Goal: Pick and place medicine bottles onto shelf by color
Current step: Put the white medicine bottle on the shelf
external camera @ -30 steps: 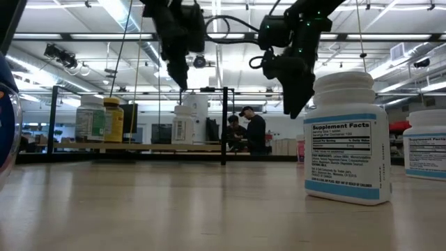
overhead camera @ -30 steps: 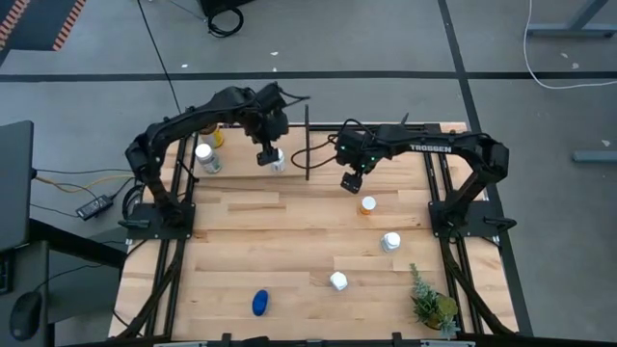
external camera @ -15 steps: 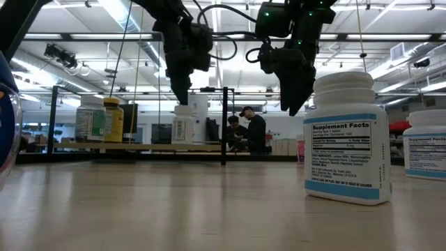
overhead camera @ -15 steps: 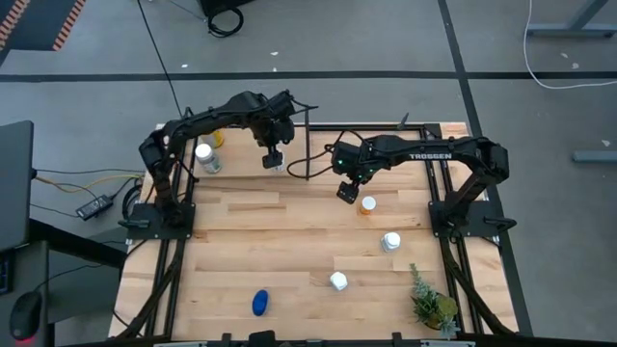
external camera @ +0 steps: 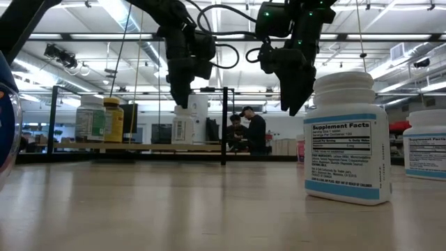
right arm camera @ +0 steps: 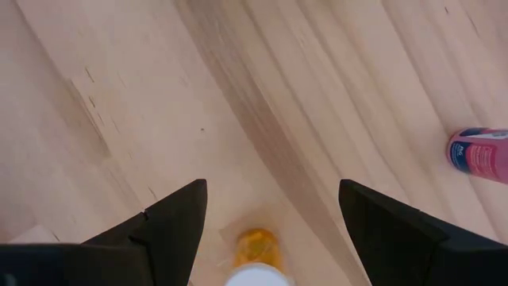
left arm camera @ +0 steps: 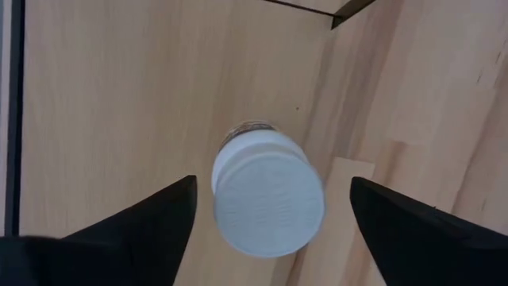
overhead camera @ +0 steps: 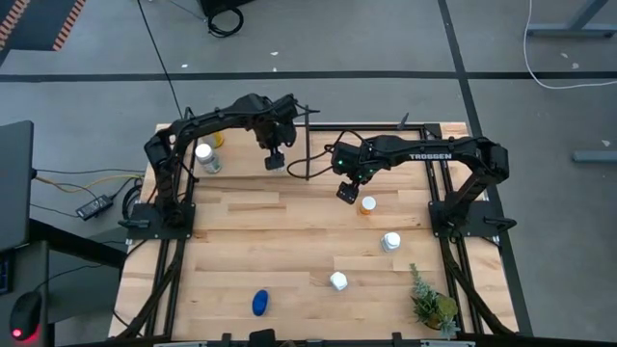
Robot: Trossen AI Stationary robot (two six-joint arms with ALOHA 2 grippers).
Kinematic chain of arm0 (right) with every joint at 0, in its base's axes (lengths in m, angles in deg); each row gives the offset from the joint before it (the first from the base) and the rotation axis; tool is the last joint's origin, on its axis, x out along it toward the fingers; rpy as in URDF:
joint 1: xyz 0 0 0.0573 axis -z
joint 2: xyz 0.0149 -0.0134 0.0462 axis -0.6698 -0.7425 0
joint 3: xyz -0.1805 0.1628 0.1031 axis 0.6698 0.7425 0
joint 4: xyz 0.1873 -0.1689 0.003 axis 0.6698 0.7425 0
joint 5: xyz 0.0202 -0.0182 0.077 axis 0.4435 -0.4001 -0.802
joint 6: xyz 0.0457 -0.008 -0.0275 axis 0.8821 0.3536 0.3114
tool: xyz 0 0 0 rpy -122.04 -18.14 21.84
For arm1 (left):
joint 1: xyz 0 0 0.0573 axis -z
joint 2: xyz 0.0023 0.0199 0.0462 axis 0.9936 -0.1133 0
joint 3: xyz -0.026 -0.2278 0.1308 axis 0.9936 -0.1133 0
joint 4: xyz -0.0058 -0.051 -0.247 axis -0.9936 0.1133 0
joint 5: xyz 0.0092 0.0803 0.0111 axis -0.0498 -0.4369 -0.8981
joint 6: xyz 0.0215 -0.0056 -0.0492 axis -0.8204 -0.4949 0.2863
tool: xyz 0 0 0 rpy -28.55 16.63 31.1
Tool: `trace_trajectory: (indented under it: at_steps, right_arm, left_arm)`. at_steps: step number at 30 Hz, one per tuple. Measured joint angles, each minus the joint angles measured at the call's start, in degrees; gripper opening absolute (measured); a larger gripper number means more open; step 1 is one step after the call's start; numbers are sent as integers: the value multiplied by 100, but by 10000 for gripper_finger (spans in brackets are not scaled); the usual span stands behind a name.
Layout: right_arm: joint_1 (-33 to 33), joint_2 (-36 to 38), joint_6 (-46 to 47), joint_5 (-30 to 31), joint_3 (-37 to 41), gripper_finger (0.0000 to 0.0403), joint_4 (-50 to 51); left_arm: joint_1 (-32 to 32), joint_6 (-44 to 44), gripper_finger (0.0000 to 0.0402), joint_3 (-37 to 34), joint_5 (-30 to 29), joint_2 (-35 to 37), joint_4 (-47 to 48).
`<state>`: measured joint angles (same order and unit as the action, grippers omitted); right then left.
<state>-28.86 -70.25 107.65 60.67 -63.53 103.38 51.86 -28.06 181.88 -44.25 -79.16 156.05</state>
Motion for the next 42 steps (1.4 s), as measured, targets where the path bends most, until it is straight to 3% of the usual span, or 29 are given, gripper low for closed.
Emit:
trace_trajectory:
  at_steps: [12, 17, 21, 27, 37, 42]
  right_arm:
    - [0, 0, -1, 0, 0, 291, 15]
    - [0, 0, 24, 2, 0, 291, 20]
    - [0, 0, 32, 0, 0, 291, 26]
    - [0, 0, 97, 0, 0, 291, 28]
    - [-26, 0, 149, -44, 0, 291, 48]
    - [-24, 0, 147, -44, 0, 291, 52]
  left_arm:
    - [-7, -20, 202, 0, 10, 2, -2]
    - [-12, 9, 203, 2, -47, 2, 14]
    - [-148, -7, 224, 7, -420, 11, 228]
    - [-675, 141, 204, 7, -496, 11, 388]
    - [-1550, 52, 229, 4, -529, 11, 642]
    - [-1826, -24, 212, 4, -524, 9, 709]
